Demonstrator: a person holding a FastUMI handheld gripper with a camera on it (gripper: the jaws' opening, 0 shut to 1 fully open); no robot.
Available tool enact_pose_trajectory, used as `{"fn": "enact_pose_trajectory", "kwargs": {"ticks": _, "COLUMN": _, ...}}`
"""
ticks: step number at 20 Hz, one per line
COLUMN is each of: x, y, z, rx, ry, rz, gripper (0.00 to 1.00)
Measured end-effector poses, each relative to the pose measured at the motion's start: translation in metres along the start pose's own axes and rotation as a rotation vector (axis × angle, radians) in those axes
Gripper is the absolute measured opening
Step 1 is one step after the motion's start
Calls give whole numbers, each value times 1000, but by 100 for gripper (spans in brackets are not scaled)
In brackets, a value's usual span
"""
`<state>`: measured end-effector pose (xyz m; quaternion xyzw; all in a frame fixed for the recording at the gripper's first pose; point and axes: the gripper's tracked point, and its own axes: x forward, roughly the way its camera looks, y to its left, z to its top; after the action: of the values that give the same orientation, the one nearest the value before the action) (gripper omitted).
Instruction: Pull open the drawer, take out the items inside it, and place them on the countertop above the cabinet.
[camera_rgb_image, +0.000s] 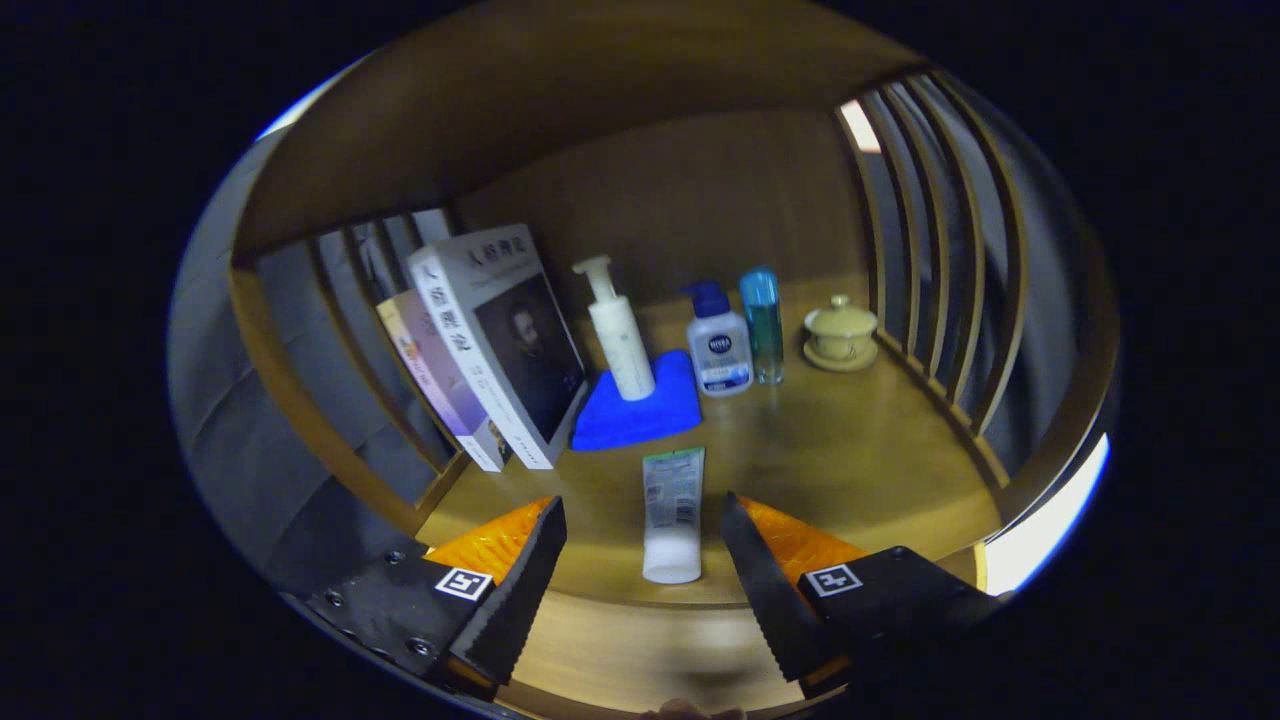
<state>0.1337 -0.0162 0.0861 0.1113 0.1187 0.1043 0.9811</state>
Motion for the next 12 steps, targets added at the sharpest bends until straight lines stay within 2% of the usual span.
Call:
{"fn": "enact_pose_trajectory", "kwargs": {"ticks": 5, "x": -60, "y": 35, "z": 1, "rx": -131, "ry": -220, "rz": -2, "gripper": 98}}
{"fn": "enact_pose_trajectory", "kwargs": {"ticks": 12, "x": -141, "y": 49, "z": -13, "rx": -202, "ry": -504, "rz": -68, "gripper": 98}}
